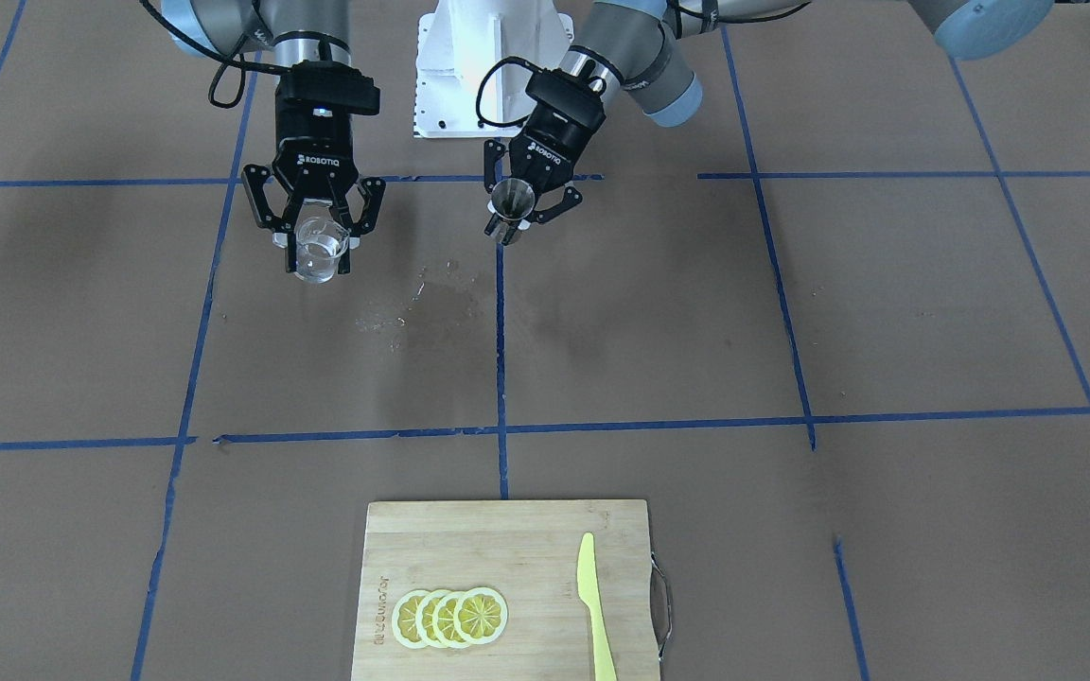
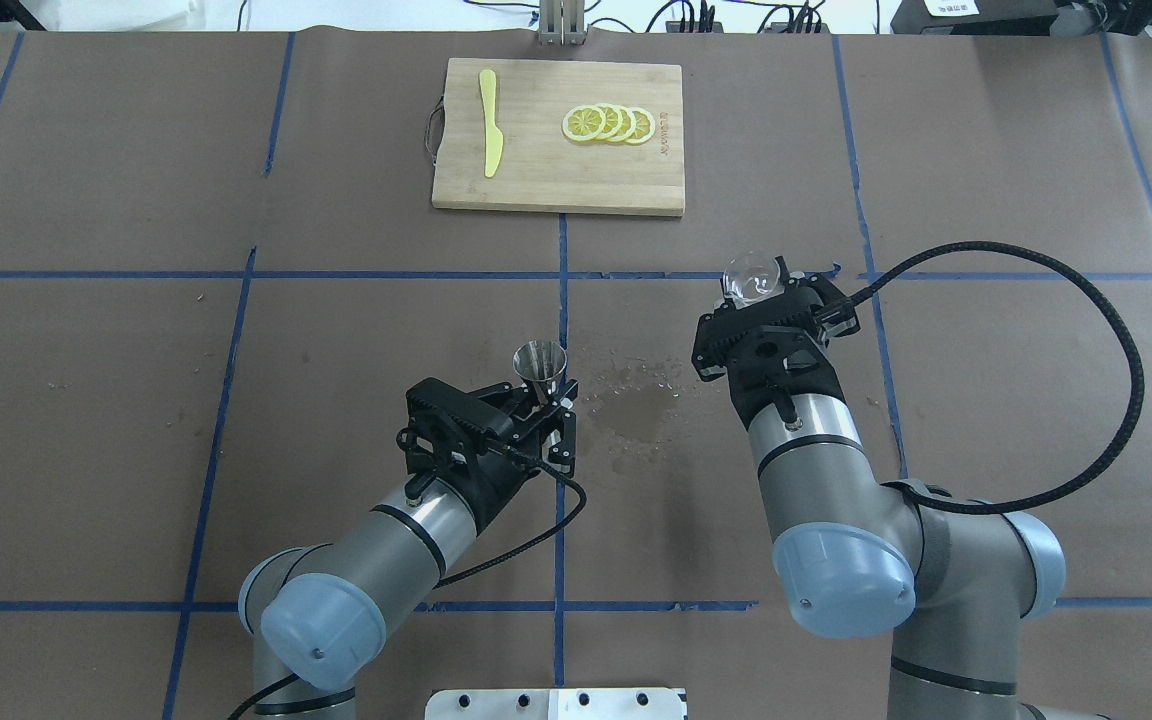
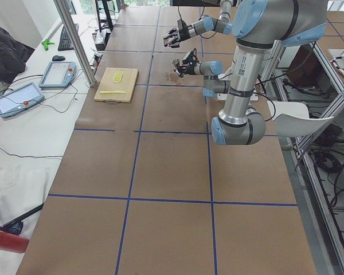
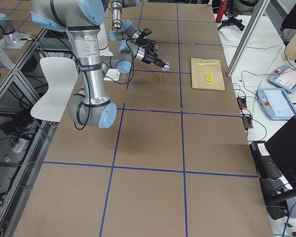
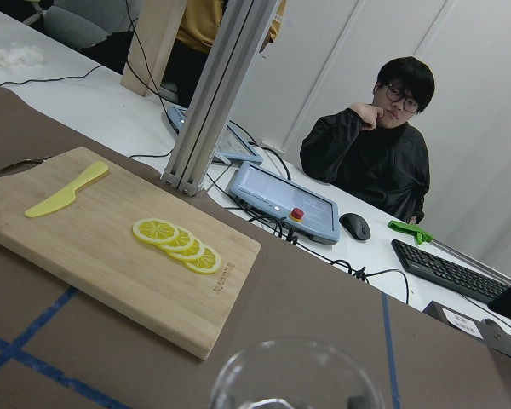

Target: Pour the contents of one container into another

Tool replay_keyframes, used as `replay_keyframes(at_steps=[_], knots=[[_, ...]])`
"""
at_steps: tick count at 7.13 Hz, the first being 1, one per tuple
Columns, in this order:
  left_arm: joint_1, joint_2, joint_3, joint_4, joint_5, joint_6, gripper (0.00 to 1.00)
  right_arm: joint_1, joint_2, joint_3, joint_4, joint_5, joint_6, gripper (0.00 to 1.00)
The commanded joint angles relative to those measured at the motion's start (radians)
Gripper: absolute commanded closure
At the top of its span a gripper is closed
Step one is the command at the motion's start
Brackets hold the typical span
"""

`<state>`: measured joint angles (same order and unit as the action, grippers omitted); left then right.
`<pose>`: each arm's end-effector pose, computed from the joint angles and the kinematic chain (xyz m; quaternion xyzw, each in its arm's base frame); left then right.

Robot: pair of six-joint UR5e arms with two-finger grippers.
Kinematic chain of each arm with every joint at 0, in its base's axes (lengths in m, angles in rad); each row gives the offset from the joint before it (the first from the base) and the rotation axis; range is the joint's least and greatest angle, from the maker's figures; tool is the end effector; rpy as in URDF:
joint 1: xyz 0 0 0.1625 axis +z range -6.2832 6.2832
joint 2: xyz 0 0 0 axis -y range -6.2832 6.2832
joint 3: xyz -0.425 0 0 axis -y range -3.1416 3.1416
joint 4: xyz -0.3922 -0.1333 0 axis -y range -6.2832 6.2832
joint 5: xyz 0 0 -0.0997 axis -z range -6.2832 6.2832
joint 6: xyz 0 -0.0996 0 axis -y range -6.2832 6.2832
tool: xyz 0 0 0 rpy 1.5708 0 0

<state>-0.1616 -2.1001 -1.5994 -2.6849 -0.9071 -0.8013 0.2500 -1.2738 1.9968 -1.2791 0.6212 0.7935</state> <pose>0.5760 -0.2911 0.2146 0.5101 0.5288 -0.0409 0.6771 -0.4511 -0.3364 0.2553 0.5603 -0.1800 0.0119 0.8084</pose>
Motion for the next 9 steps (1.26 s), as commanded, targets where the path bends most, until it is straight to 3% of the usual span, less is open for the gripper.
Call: replay_keyframes(at_steps=[1, 3, 6, 9], knots=[[0.007, -0.012, 0.012, -0.009, -0.001, 0.002, 1.00, 0.002, 0.025, -0.004, 0.001, 0.003, -0.053, 1.00], [0.007, -0.014, 0.009, -0.027, -0.031, 0.007, 1.00, 0.018, 0.063, -0.004, 0.000, 0.054, -0.112, 1.00], [0.008, -0.090, 0.088, -0.029, -0.052, 0.025, 1.00, 0.017, 0.103, 0.008, 0.003, 0.054, -0.244, 1.00], [0.008, -0.103, 0.107, -0.029, -0.052, 0.027, 1.00, 0.020, 0.103, 0.031, 0.003, 0.043, -0.385, 1.00]])
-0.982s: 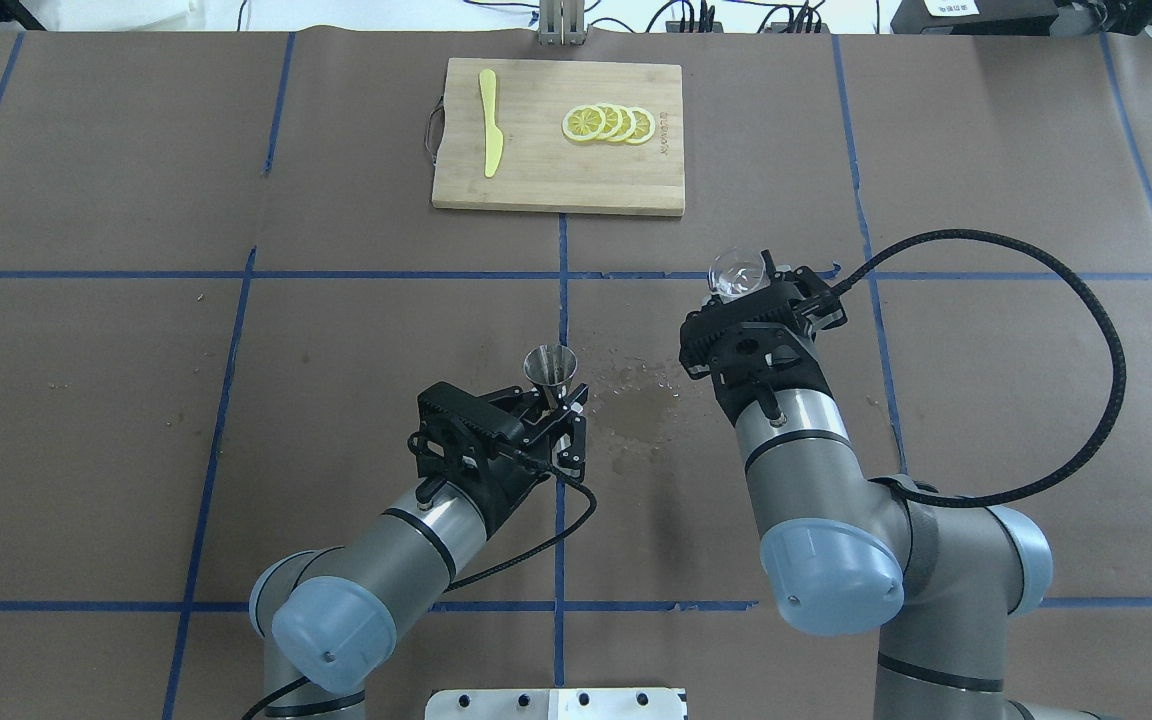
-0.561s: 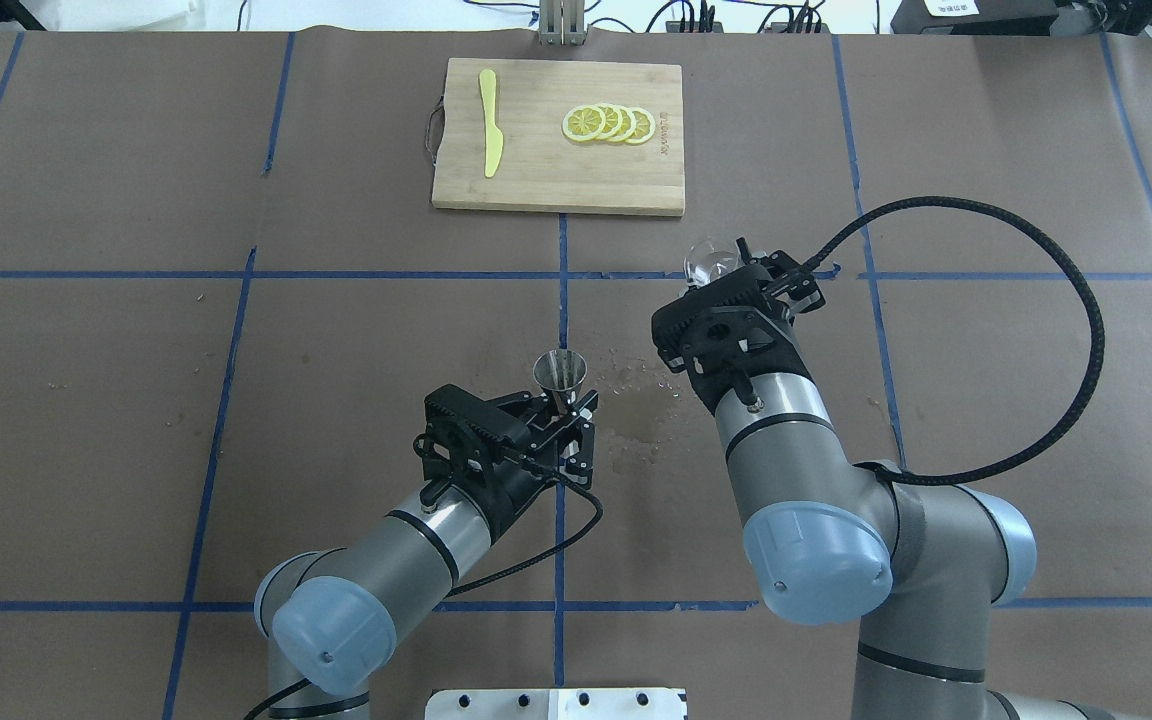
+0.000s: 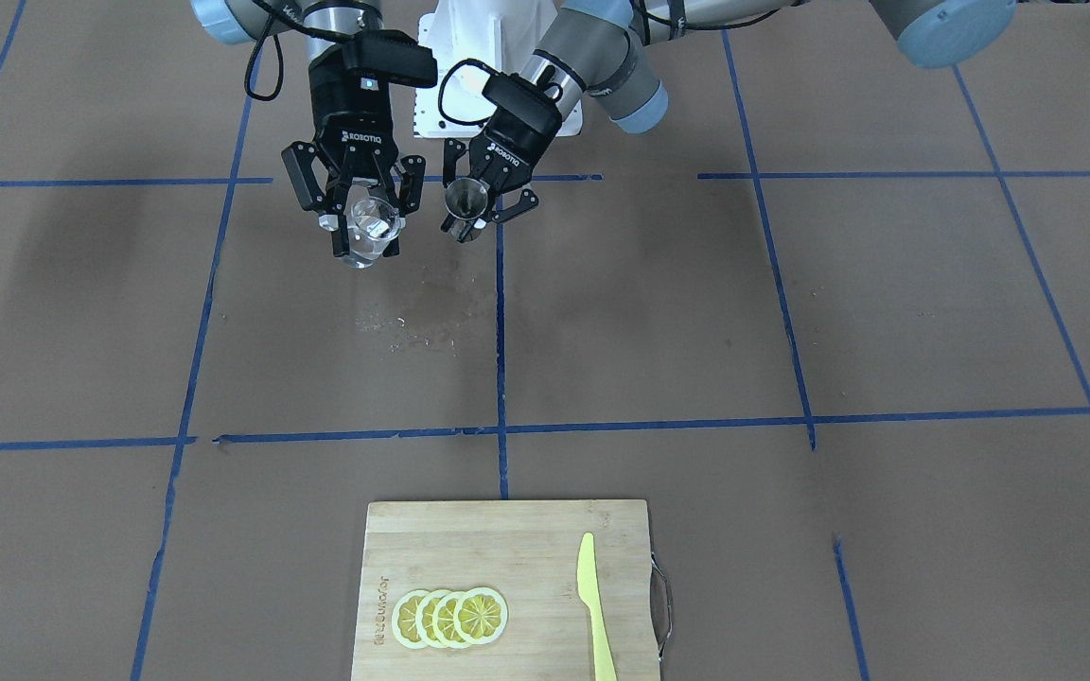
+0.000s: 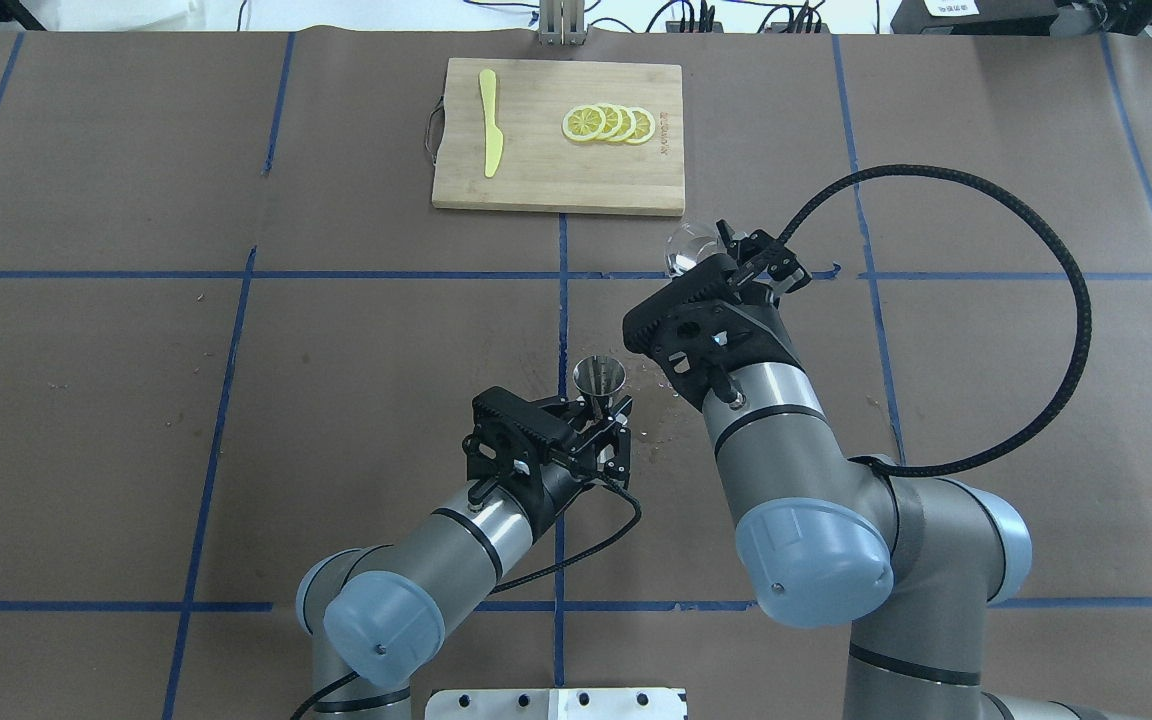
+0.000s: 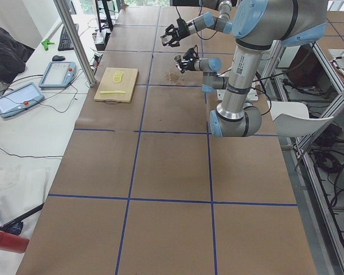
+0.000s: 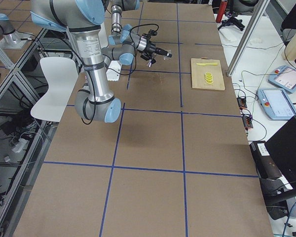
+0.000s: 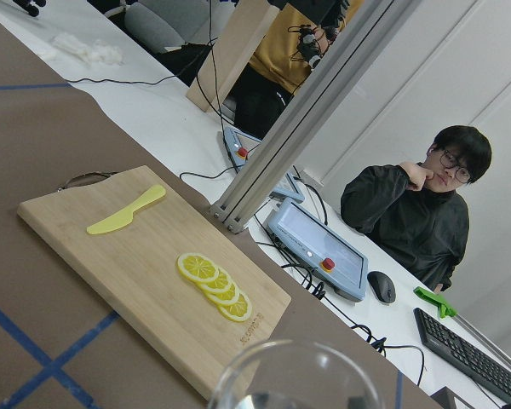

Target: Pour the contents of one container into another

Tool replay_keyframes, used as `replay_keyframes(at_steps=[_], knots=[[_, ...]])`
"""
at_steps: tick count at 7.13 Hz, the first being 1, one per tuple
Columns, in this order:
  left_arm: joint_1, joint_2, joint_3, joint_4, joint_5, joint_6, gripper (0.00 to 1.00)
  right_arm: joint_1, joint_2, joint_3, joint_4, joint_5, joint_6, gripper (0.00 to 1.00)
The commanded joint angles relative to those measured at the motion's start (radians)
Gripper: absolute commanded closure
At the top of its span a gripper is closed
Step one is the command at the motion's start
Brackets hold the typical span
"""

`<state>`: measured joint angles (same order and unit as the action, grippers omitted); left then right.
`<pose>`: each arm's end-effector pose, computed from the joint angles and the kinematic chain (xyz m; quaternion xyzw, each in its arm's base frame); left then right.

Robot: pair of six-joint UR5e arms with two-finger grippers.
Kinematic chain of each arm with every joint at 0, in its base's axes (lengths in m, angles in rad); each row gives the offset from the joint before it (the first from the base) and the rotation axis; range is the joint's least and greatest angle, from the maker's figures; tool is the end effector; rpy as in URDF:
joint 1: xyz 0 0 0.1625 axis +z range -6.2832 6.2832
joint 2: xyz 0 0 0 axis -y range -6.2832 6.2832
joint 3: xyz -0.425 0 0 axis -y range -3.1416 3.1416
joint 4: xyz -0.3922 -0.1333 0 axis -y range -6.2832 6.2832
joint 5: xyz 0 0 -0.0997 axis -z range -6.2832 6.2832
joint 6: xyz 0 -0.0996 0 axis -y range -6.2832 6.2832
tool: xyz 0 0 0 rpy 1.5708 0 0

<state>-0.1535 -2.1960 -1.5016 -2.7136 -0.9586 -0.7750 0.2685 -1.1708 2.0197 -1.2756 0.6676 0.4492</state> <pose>0.6132 -0.2877 0.1908 0.5042 0.5459 -0.0159 0.6690 -0.4472 -0.3424 0.1943 0.5937 -0.1391 -0.0979 0.7865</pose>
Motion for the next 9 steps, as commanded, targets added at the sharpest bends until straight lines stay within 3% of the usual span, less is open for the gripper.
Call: replay_keyframes(at_steps=[1, 9], knots=[[0.000, -0.010, 0.009, 0.000, 0.000, 0.000, 1.00, 0.001, -0.003, 0.004, -0.002, -0.006, -0.044, 1.00], [-0.006, -0.056, 0.061, -0.002, 0.000, 0.079, 1.00, -0.040, -0.015, 0.005, -0.002, -0.063, -0.116, 1.00]])
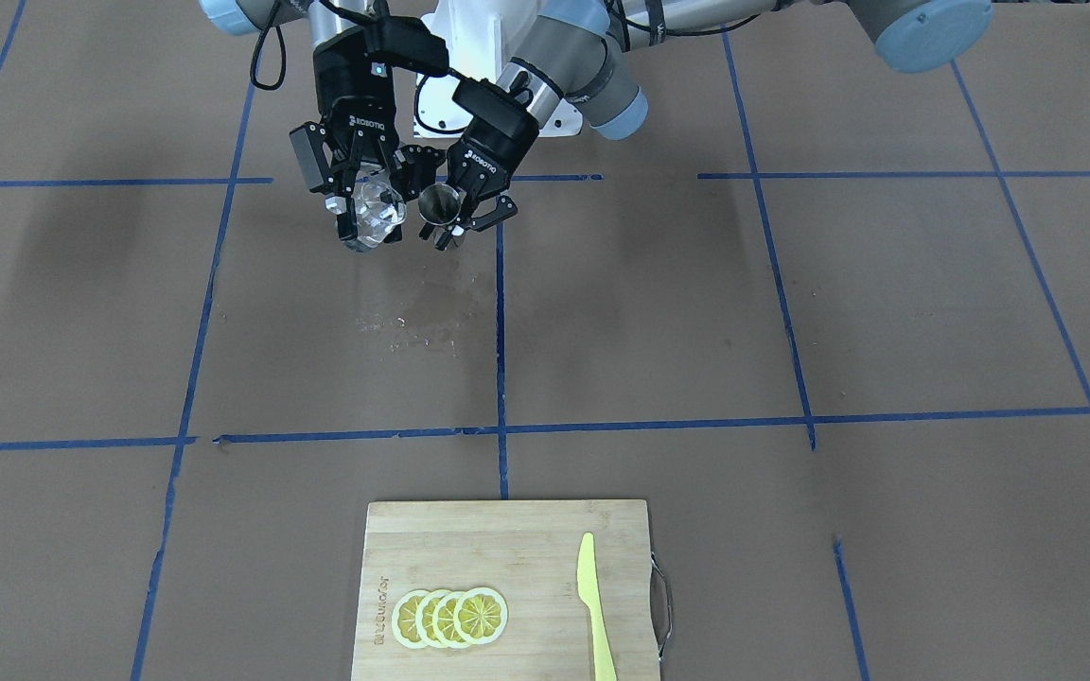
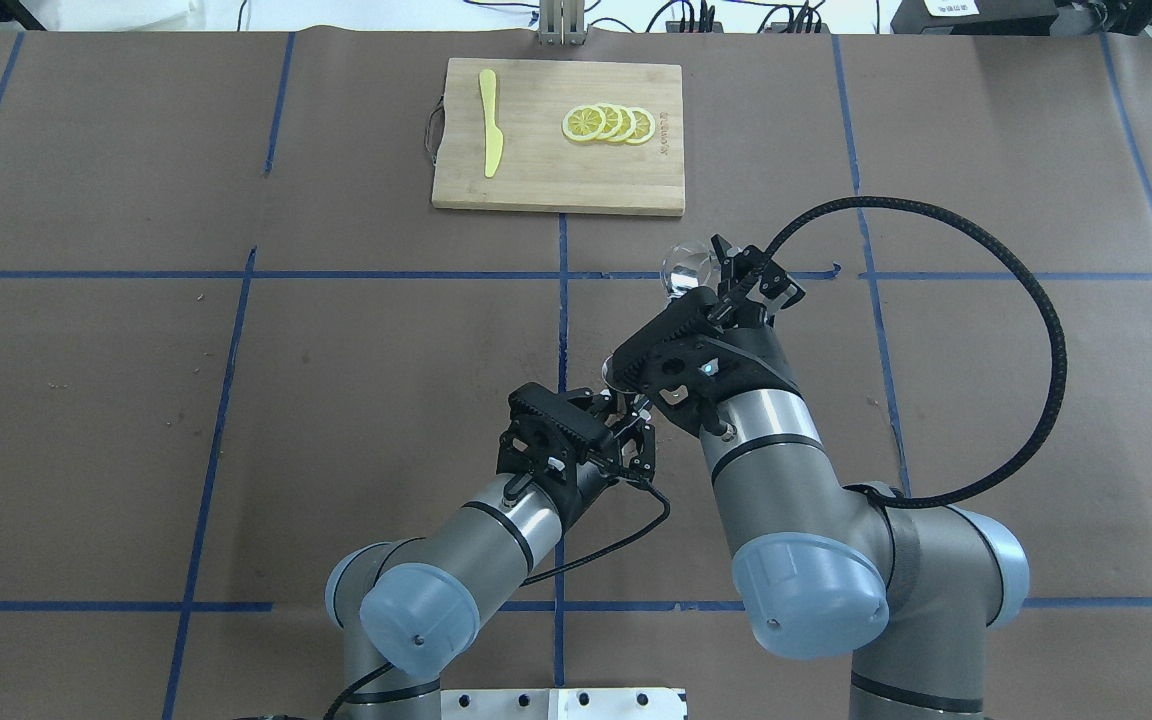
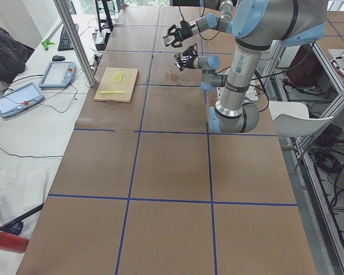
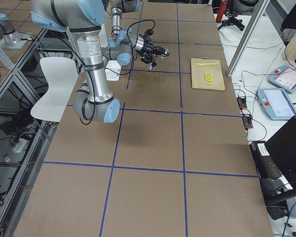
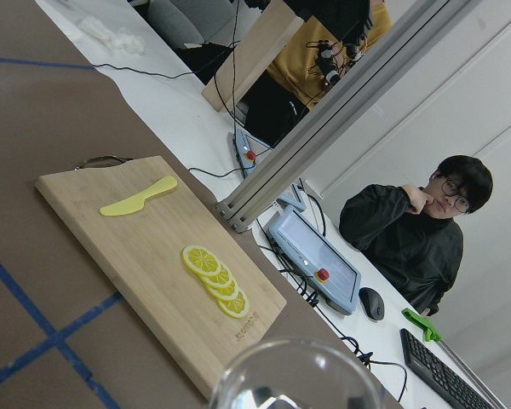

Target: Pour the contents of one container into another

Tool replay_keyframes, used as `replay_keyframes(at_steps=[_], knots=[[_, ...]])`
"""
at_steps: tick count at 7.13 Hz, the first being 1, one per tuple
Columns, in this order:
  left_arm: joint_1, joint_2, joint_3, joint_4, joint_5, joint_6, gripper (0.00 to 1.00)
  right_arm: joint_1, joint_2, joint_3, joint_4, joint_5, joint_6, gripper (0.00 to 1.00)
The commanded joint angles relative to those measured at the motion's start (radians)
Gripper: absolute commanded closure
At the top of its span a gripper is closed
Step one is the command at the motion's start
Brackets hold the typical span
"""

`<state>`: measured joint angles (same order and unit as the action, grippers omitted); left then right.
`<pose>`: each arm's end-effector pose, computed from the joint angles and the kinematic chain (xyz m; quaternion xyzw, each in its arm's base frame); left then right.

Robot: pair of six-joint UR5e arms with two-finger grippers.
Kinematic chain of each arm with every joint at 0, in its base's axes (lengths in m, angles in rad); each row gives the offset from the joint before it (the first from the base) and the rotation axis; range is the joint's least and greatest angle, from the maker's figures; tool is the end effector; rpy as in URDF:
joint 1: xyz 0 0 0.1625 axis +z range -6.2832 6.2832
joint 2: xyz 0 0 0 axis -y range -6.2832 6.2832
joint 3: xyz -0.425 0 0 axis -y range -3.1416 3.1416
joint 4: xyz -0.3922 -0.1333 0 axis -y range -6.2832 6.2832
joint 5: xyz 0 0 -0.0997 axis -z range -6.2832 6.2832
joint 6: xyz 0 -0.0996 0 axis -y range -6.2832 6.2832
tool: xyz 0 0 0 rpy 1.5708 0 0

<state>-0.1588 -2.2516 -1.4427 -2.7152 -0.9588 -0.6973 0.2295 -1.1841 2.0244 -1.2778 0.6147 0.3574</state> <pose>0.6311 -0.2940 0.1777 0.5263 0.5240 0.0087 0.6696 -0.4539 -0.3265 0.1980 0.6062 -0.1015 -0.1362 0.7769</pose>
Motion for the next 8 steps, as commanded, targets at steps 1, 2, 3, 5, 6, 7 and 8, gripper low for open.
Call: replay_keyframes(at_steps=[1, 2, 3, 5, 6, 7, 8], knots=[[-0.001, -0.002, 0.004, 0.000, 0.000, 0.001, 1.00, -0.002, -0.002, 0.000, 0.000, -0.021, -0.035, 1.00], [-0.004, -0.003, 0.011, 0.000, 0.000, 0.001, 1.00, -0.004, -0.003, 0.000, 0.000, -0.024, -0.037, 1.00], [-0.005, -0.008, 0.022, 0.000, 0.000, 0.001, 1.00, -0.010, -0.002, 0.000, -0.002, -0.036, -0.037, 1.00], [-0.005, -0.029, 0.031, 0.000, 0.000, 0.001, 1.00, -0.019, -0.002, -0.001, -0.003, -0.053, -0.081, 1.00], [-0.005, -0.045, 0.048, 0.000, 0.000, 0.002, 1.00, -0.038, 0.001, -0.003, -0.006, -0.067, -0.081, 1.00], [-0.005, -0.045, 0.050, 0.000, 0.000, 0.002, 1.00, -0.038, -0.003, -0.001, -0.006, -0.070, -0.084, 1.00], [-0.010, -0.045, 0.051, 0.000, 0.000, 0.002, 1.00, -0.036, -0.005, 0.000, -0.006, -0.072, -0.104, 1.00]])
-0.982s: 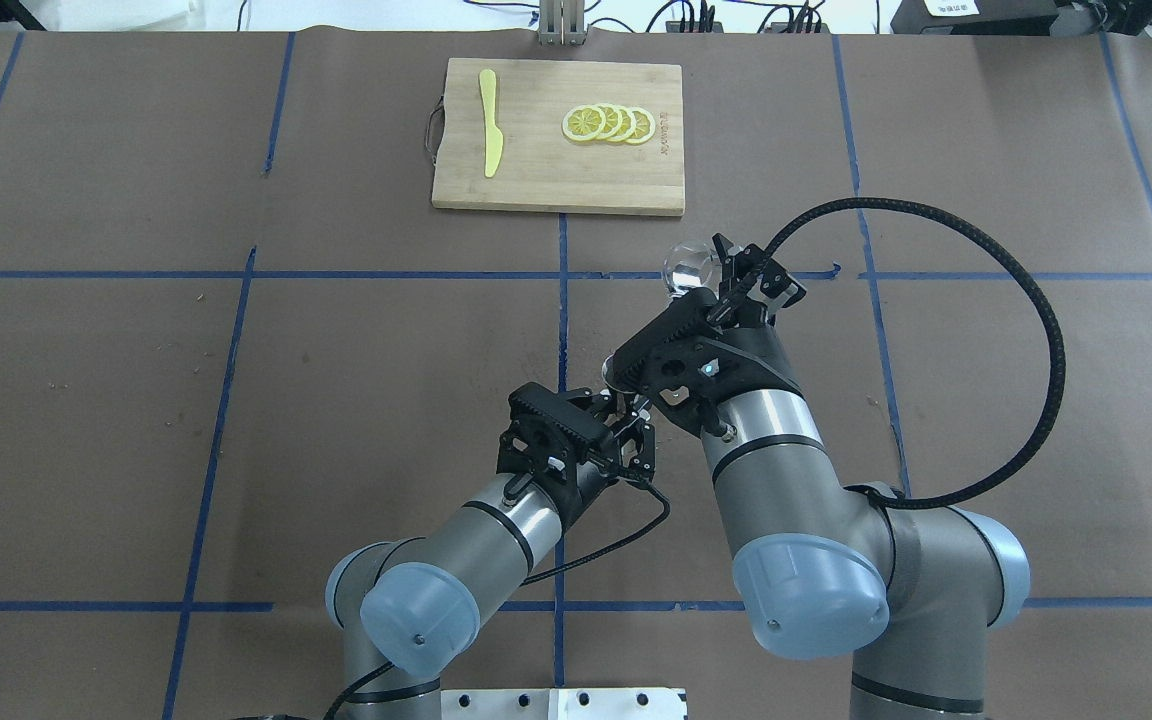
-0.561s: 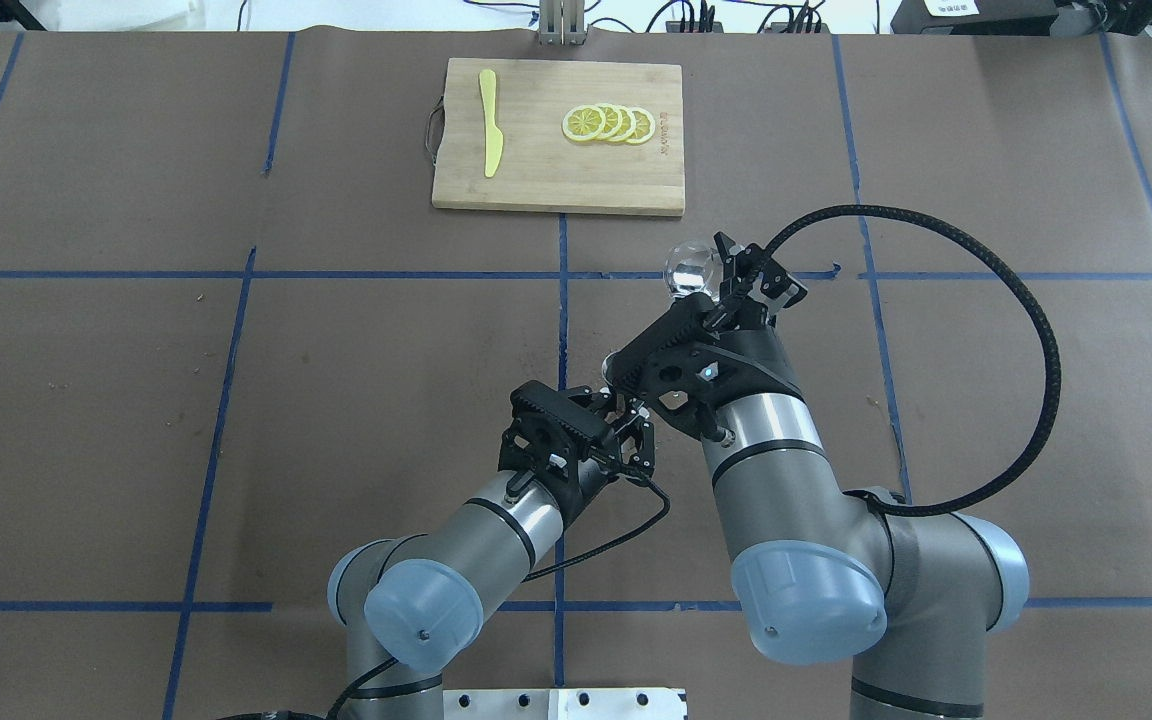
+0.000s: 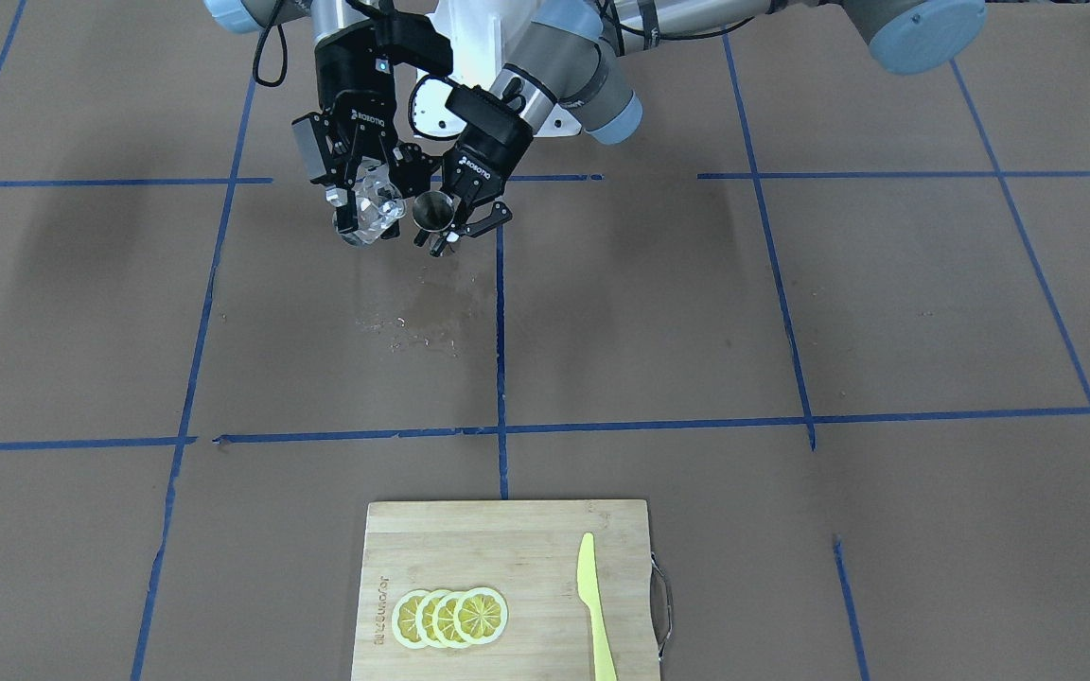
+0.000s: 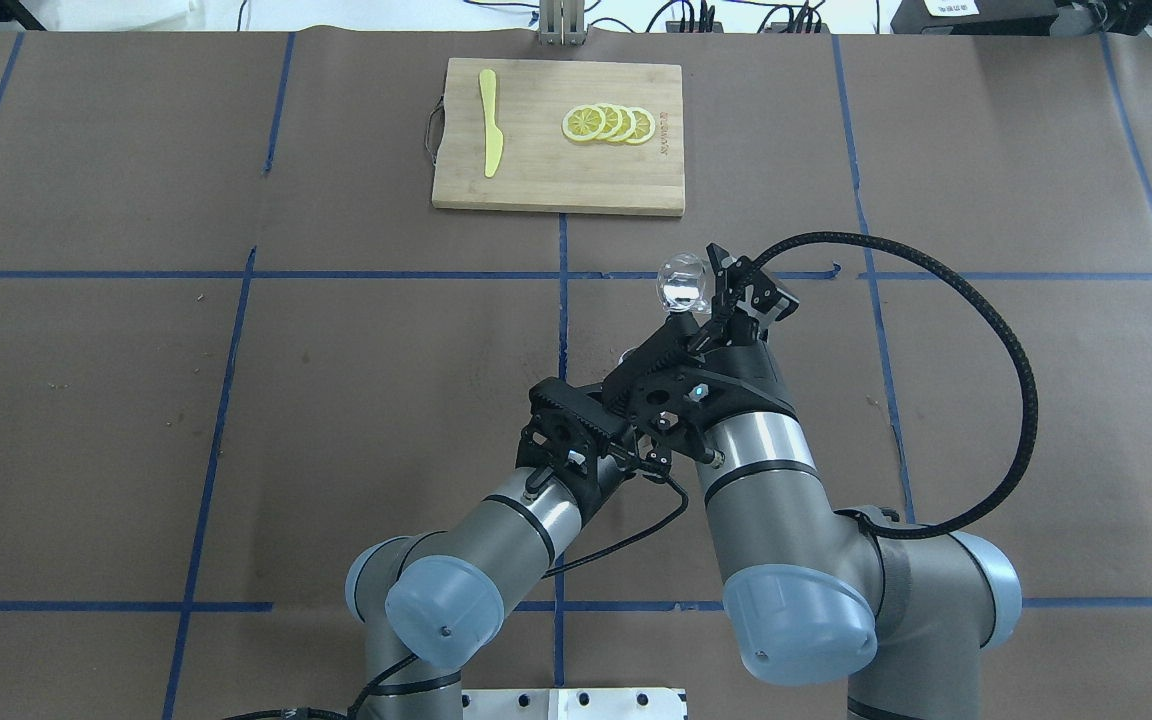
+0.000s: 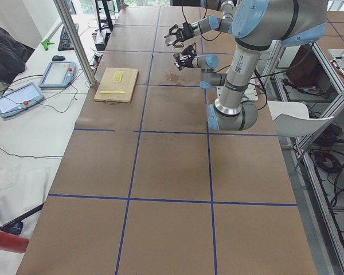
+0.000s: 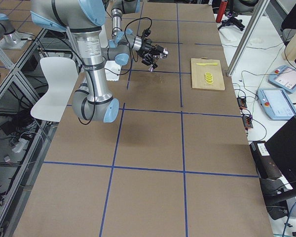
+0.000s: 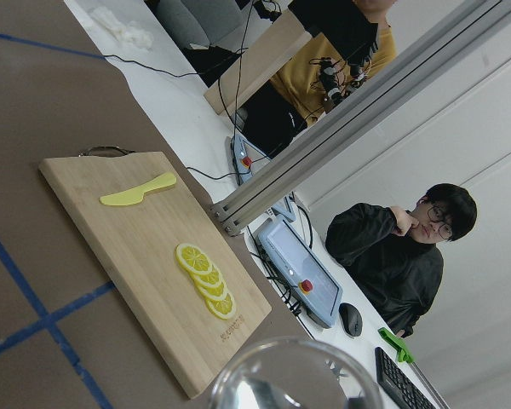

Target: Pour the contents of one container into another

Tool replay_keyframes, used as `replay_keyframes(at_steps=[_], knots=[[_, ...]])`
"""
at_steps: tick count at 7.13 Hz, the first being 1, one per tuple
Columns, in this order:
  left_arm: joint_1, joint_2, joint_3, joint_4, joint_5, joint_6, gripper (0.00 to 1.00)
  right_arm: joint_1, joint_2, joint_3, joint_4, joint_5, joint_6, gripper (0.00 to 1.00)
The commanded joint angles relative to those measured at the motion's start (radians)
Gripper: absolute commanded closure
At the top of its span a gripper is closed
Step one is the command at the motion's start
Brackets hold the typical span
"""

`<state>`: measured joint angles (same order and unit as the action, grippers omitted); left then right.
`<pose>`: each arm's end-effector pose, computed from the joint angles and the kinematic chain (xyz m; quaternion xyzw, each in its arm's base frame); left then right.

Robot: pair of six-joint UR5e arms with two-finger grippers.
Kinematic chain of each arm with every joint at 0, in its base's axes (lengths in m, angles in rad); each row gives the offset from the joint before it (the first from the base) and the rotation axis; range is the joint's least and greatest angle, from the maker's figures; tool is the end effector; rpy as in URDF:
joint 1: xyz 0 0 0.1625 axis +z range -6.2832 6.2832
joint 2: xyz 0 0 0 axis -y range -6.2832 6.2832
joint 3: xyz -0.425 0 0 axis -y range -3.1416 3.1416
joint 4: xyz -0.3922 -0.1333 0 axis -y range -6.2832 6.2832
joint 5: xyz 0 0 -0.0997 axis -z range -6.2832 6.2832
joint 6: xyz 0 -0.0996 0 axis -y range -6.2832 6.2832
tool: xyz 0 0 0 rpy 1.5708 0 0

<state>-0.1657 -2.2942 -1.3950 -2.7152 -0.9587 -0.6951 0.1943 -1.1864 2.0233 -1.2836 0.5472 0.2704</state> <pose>0.6442 -0.3009 0.1680 0.5284 0.5199 0.0082 0.6712 -0.4601 -0.3131 0.1977 0.6198 -0.0591 -0.1654 0.7649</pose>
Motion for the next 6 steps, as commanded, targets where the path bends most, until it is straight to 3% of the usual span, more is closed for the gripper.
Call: replay_keyframes(at_steps=[1, 6], knots=[[-0.005, -0.002, 0.005, 0.000, 0.000, 0.000, 1.00, 0.000, -0.004, 0.002, 0.000, -0.004, -0.023, 1.00], [-0.006, -0.002, 0.007, 0.000, 0.000, 0.000, 1.00, -0.022, -0.021, 0.006, -0.002, -0.055, -0.094, 1.00]])
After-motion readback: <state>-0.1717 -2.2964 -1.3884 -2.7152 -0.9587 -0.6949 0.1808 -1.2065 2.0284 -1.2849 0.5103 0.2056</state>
